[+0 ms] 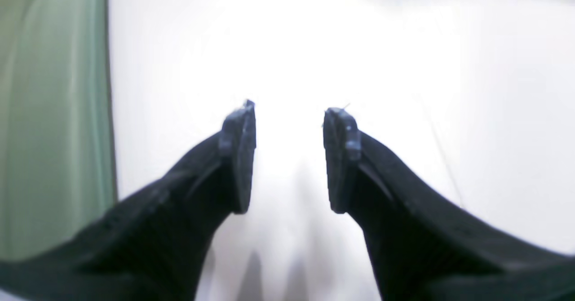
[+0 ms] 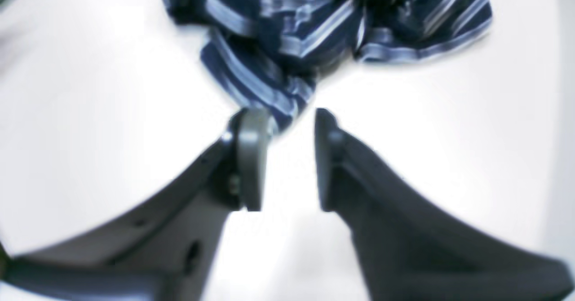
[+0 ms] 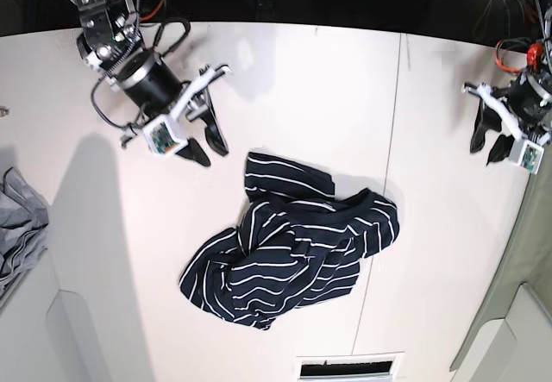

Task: Layout the t-shirt on the table in an organized manner, then fold the t-shirt properly
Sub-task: 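Grasp opposite edges of the navy striped shirt with both grippers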

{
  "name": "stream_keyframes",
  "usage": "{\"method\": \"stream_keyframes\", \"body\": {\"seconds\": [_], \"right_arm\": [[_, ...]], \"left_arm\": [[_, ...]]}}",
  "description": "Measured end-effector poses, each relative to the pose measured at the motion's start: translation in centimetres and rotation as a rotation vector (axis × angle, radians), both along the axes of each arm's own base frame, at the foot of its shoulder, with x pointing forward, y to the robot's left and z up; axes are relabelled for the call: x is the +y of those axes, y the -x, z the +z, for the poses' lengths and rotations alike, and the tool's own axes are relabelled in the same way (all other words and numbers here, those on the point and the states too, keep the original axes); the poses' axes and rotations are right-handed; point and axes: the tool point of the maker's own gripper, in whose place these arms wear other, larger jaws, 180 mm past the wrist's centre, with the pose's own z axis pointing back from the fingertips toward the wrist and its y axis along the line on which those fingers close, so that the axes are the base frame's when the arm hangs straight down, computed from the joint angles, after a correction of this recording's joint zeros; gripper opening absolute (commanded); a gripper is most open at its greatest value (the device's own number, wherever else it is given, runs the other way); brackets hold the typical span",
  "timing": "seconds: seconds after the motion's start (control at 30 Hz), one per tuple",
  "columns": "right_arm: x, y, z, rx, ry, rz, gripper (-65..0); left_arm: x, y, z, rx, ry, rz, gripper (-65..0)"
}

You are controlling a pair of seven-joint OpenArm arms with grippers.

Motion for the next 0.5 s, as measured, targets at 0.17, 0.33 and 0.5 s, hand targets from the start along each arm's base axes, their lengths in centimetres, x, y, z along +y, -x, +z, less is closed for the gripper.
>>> {"method": "stream_keyframes", "body": {"seconds": [0.17, 0.33, 0.5], "right_arm": [[3.1, -5.6, -0.4, -0.014, -0.005, -0.024, -31.4], [6.1, -10.4, -0.2, -0.024, 0.018, -0.016, -31.5], [6.9, -12.0, -3.3, 0.053, 0.104, 0.011, -31.5]], "left_arm": [[-3.9, -5.2, -2.5, 0.002, -0.004, -0.114, -31.8], [-6.5, -9.8, -4.7, 0.019, -0.054, -0.178, -30.6], [-9.6, -12.9, -6.2, 0.009, -0.045, -0.197, -30.6]]}}
